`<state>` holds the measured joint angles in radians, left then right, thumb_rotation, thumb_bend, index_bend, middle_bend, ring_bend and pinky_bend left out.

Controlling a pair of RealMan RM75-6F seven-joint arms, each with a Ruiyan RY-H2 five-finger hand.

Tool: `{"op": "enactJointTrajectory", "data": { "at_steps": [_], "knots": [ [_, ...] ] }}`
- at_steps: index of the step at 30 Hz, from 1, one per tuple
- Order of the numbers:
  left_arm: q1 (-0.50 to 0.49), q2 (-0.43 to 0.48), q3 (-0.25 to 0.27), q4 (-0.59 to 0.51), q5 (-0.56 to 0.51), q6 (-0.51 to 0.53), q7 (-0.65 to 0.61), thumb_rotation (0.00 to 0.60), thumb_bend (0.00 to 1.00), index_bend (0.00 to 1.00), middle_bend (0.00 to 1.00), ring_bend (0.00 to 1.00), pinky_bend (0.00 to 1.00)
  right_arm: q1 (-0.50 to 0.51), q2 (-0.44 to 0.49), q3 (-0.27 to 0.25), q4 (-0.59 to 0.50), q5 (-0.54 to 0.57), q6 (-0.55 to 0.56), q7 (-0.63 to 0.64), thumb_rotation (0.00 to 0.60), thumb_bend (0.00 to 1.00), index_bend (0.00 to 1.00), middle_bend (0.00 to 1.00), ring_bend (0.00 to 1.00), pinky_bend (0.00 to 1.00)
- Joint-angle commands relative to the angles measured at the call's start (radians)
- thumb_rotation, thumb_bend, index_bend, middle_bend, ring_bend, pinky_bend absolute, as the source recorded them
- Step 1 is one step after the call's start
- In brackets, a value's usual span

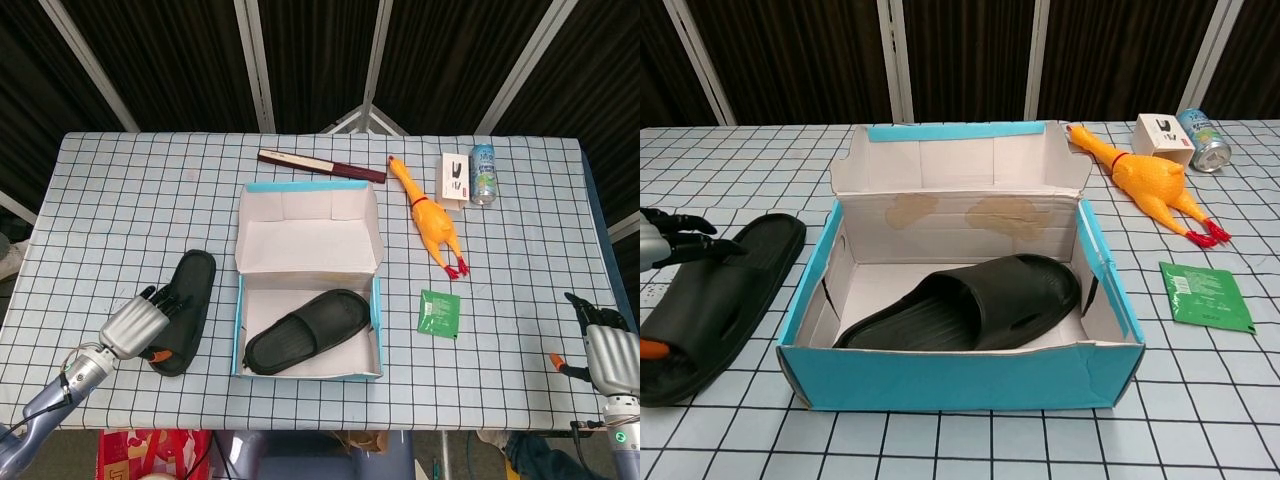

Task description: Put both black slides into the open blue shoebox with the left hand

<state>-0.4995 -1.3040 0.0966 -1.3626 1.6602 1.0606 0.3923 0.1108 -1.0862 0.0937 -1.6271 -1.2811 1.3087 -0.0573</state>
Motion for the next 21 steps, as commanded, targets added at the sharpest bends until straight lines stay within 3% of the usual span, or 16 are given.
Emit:
{"op": "enactJointTrajectory", "data": {
  "at_steps": [1, 6, 12, 21],
  "knots": [
    [0.000, 0.000, -0.001, -0.006, -0.007, -0.006, 0.007, 0.316, 0.27, 0.04, 0.22, 0.10, 0.25, 0.000, 0.001, 0.000, -0.002, -0.001, 0.002, 0.000, 0.600, 0.23, 0.13, 0.19, 0.24, 0.15],
    [0.000, -0.003, -0.001, -0.007, -0.011, -0.006, 0.002, 0.321, 0.37, 0.08, 0.28, 0.10, 0.25, 0.000, 0.001, -0.001, -0.002, 0.000, 0.000, -0.002, 0.600, 0.23, 0.13, 0.19, 0.24, 0.15],
    [0.003, -0.002, -0.003, -0.004, -0.013, 0.003, -0.003, 0.395, 0.45, 0.12, 0.33, 0.10, 0.25, 0.002, 0.001, -0.002, -0.004, 0.000, -0.004, -0.005, 0.600, 0.23, 0.13, 0.19, 0.24, 0.15],
    [0.009, 0.017, -0.007, -0.019, -0.014, 0.026, -0.001, 0.576, 0.52, 0.16, 0.39, 0.12, 0.25, 0.002, 0.001, -0.003, -0.006, 0.004, -0.005, -0.007, 0.600, 0.23, 0.13, 0.19, 0.24, 0.15]
  ]
}}
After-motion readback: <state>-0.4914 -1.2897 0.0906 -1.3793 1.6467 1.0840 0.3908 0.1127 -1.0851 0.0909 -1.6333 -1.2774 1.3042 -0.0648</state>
